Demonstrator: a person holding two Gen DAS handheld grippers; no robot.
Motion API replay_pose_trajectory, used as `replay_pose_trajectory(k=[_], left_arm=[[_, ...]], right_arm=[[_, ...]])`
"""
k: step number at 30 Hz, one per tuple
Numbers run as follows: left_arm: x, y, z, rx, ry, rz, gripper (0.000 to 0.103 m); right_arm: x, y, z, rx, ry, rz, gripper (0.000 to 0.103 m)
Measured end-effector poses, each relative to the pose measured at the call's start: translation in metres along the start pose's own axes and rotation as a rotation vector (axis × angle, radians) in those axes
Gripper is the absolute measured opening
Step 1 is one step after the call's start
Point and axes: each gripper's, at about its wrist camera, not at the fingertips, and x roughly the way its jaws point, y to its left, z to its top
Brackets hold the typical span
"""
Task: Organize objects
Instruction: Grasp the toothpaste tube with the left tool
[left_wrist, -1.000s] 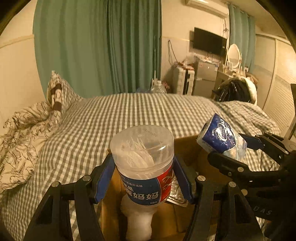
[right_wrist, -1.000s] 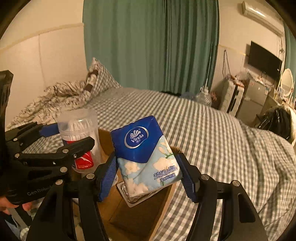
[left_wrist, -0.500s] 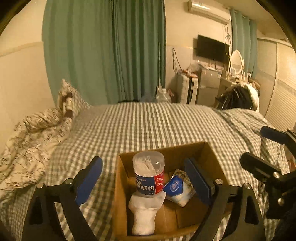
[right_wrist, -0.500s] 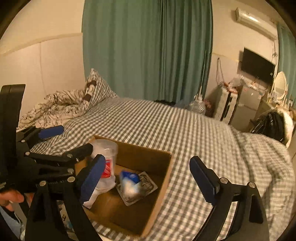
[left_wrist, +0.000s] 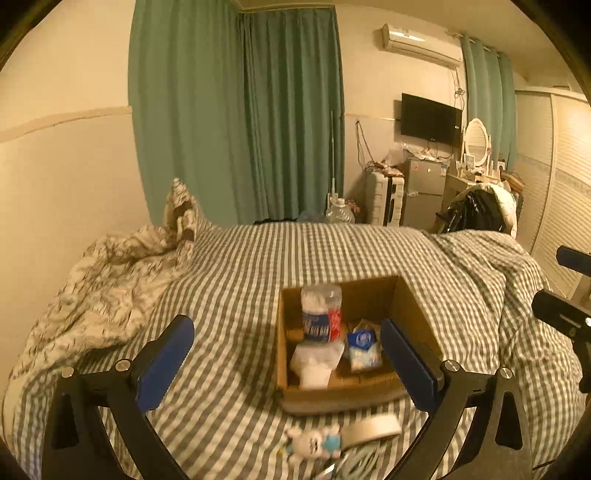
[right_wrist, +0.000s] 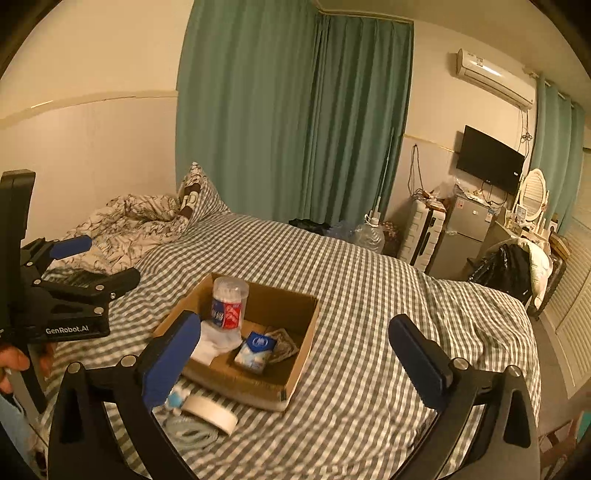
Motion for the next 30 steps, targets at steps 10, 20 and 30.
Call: replay_pose_trajectory(k=[10,20,30], left_arm=[[0.016,-0.002,-0.091,-0.026,0.132,0.000,0.103],[0.070,-0.055,-0.163,0.047,0.335,-0.136,0.092],[0.096,-0.081,-0.196,0.110,0.495,-0.257,0.056]], right_arm=[[0.020,0.019,-0.078,0.036,0.150,0.043,0.102],[0.074,0.013,-0.152,0.089,0.341,0.045,0.102],[0.090,-0.013,-0.174,0.173,0.387,0.054,0.102]])
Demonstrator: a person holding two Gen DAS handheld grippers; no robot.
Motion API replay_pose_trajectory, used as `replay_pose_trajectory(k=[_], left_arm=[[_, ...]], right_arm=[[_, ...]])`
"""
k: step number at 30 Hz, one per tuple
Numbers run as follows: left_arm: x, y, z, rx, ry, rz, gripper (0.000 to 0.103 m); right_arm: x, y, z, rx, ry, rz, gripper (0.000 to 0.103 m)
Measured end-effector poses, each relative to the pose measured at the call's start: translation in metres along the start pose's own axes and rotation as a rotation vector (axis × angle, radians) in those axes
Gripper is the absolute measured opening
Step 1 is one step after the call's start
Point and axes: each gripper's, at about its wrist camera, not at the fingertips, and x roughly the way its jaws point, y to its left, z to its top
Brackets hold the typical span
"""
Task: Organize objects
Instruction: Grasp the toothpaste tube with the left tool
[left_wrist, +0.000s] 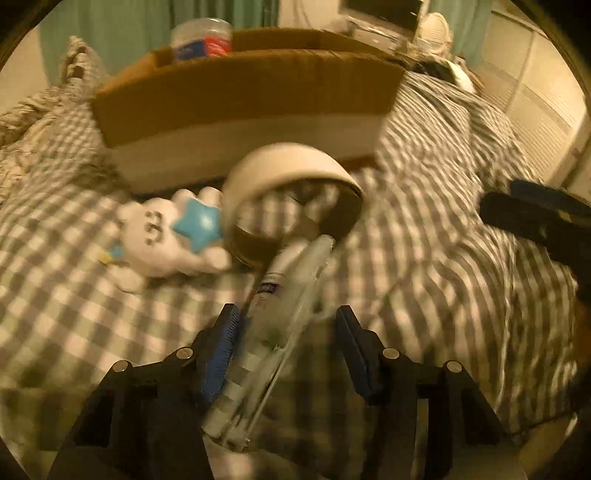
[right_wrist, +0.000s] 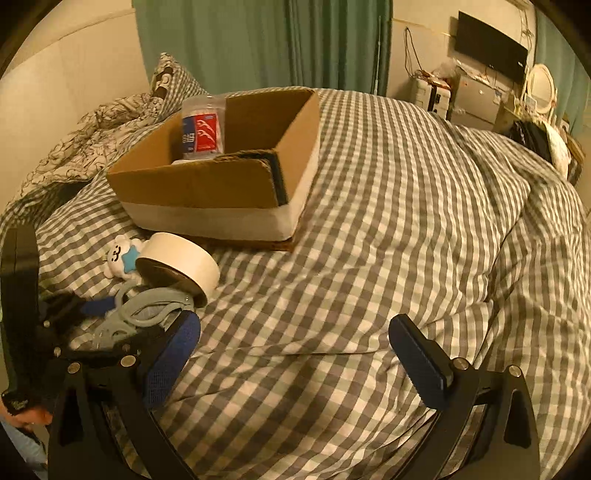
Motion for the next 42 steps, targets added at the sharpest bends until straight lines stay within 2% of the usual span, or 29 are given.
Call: replay_pose_trajectory(k=[2,5,8,10,13,16,21,25,28,29,30,39,42], left_arm=[[0.004,-0.005,0.000,0.024,0.009,0.023,0.055],[0.004,-0.001,0.002,-0.009,0.002,0.025,0.026],[-0.002,-0.001,0.000,-0.006,-0.004,0.024,0.020],[-0.010,-0.002,-0.002,0.015,-0.014,0.035,0.019],[-0.026,0.000,-0.004,0.022,-0.022,0.008,0.019],[-0.037,0.005,-0.008,0.007,-0.031,0.004,0.019],[-0.047,0.014,-0.005,-0.026,-0.054,-0.044,0.019],[-0.038,0.021,-0.008,-0.041,-0.011,-0.038,0.023],[-0.040,0.025,-0.011,-0.048,-0.012,-0.047,0.043],[-0.043,0.026,-0.010,-0.049,-0.021,-0.047,0.053],[-0.047,0.027,-0.010,-0.047,-0.034,-0.044,0.056],[-0.077,0.053,-0.008,-0.045,-0.091,0.034,0.057],[-0.084,0.063,-0.007,-0.056,-0.106,0.069,0.061]], right_arm=[[0.002,-0.003,-0.001,0.010,0.000,0.007,0.102],[0.002,-0.006,-0.003,0.019,0.004,0.014,0.102],[-0.001,-0.008,-0.005,0.018,0.002,0.011,0.102],[-0.004,-0.008,-0.005,0.019,0.000,0.007,0.102],[-0.008,-0.008,-0.005,0.019,-0.004,-0.002,0.102],[-0.010,-0.005,-0.005,0.015,-0.004,-0.007,0.102],[-0.015,0.010,-0.005,-0.016,-0.007,-0.003,0.102],[-0.015,0.024,-0.005,-0.045,0.002,0.003,0.102],[-0.013,0.033,-0.007,-0.067,0.012,0.005,0.102],[-0.012,0.034,-0.008,-0.070,0.016,0.006,0.102],[-0.010,0.036,-0.008,-0.072,0.021,0.009,0.102],[0.006,0.062,-0.013,-0.093,0.076,0.039,0.102],[0.010,0.072,-0.013,-0.100,0.086,0.044,0.102]])
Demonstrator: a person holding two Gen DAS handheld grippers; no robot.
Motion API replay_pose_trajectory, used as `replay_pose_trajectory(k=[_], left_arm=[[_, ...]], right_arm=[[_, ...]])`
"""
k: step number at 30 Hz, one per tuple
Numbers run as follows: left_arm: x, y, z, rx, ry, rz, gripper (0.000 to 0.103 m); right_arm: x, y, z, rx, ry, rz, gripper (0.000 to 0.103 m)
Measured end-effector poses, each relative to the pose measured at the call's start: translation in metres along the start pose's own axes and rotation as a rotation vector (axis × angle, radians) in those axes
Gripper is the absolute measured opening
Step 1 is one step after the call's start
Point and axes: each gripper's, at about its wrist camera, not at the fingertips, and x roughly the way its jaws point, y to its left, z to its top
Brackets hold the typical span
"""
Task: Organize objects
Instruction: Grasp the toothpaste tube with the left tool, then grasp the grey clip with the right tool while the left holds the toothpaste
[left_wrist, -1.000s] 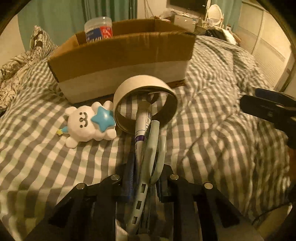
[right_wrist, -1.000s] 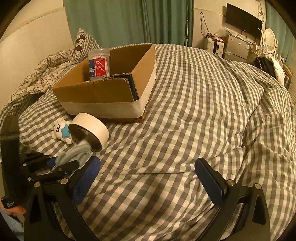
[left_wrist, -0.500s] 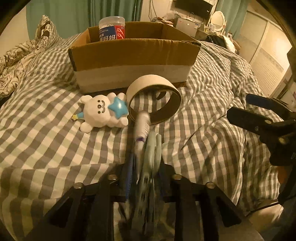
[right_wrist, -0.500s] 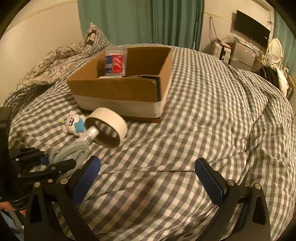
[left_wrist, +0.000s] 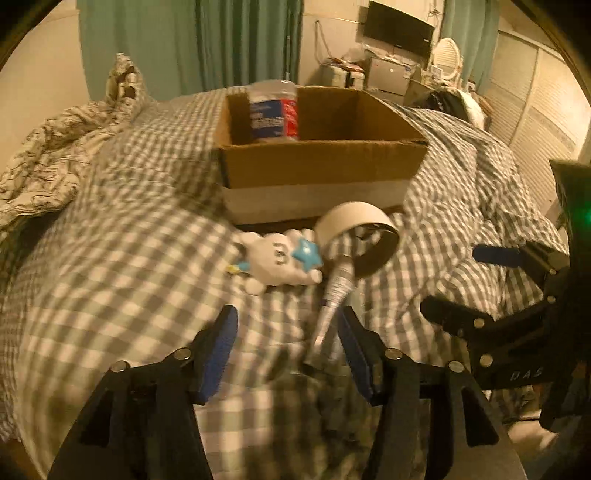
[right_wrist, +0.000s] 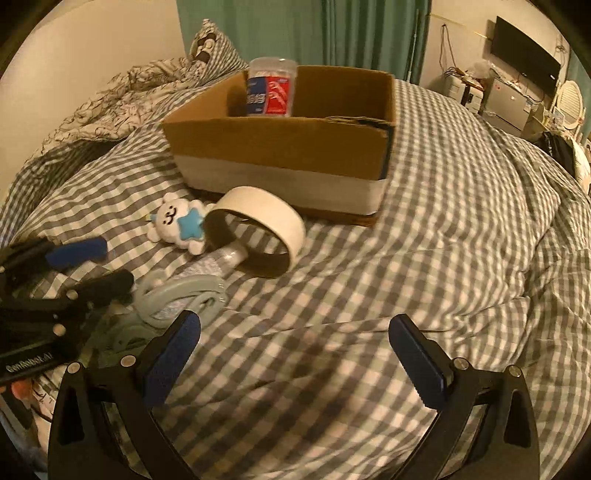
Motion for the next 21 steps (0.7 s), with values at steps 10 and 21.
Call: replay_pose_trajectory(k=[10,21], left_arm=[[0.003,0.010,-0.004,0.057,-0.002,0.136,0.060],[0.001,0.025,0.001,0.011,-0.013,0.080,0.063]], right_arm=[[0.038,0.036,0.001,0.048,0.107,0.158,0.102],[0.070,0.033,0.001,0.121,0.173,0.273,0.102]])
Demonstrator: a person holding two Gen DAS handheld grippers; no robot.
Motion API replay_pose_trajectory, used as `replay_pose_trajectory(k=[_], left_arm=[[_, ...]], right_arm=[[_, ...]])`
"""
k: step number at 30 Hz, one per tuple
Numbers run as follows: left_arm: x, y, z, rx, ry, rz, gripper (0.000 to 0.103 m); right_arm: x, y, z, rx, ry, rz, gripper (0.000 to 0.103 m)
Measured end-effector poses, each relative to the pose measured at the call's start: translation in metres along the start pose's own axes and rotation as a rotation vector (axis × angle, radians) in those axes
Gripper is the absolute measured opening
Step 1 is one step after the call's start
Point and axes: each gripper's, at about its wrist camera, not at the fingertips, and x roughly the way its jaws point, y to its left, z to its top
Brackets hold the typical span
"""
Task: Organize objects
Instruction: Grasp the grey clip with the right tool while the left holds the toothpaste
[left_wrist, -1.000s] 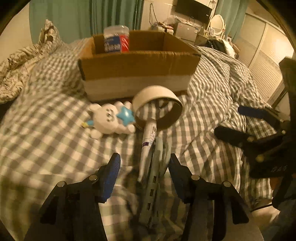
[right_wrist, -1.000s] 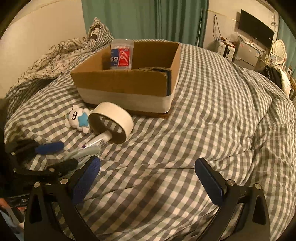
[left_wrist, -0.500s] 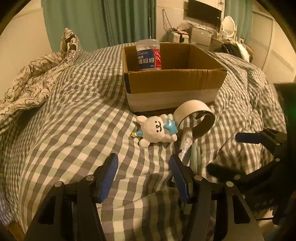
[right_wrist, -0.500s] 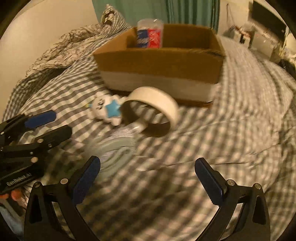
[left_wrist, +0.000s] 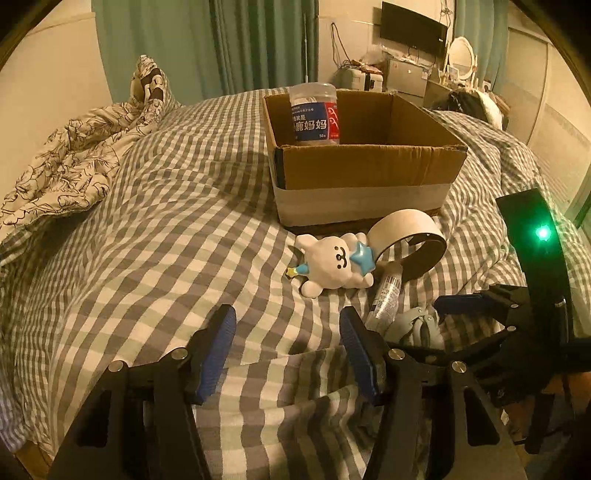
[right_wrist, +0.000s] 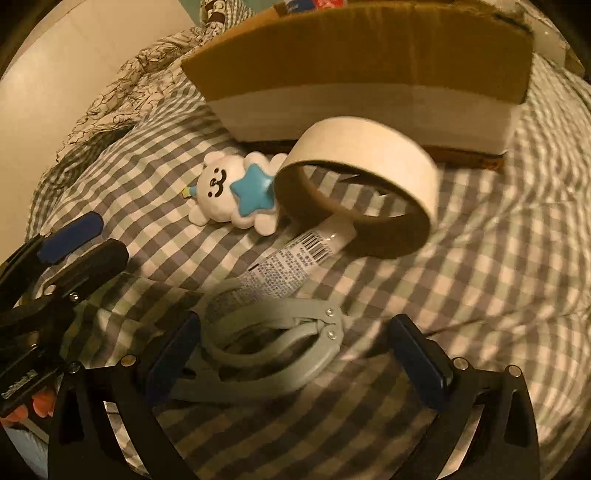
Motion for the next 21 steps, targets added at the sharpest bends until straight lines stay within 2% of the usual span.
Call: replay_pose_trajectory(k=[2,4,7,8,11,15,21], left_arm=[[0.000,-0.003,-0.001,0.009,0.000,0.000,0.065],[0.000,-0.003,0.000,0.003,0.001,-0.009,0.066],[0.000,-0.003,0.000,0.005,0.004,-0.007,0.067],[0.000,-0.004,0.000,0.008,0.004,-0.003,0.069],[0.001,-0.008,0.000,0.013,0.006,0.003,0.075],[0.003,-0.017,0.000,0.021,0.013,0.021,0.081],[0.010,-0.032,0.001,0.045,0.037,0.016,0.082]], right_arm=[[0.002,0.006,-0.001,-0.034,0.006,-0.003,0.100],[0.003,0.017,-0.006,-0.099,0.019,-0.015,0.096],[-0.002,0.020,-0.013,-0.129,0.011,-0.013,0.089],[-0.004,0.018,-0.015,-0.129,0.008,-0.011,0.082],[-0.014,0.009,-0.019,-0.105,-0.017,0.002,0.082],[-0.032,0.010,-0.022,-0.133,-0.062,-0.018,0.082],[-0.070,-0.006,-0.019,-0.133,-0.120,-0.006,0.082]])
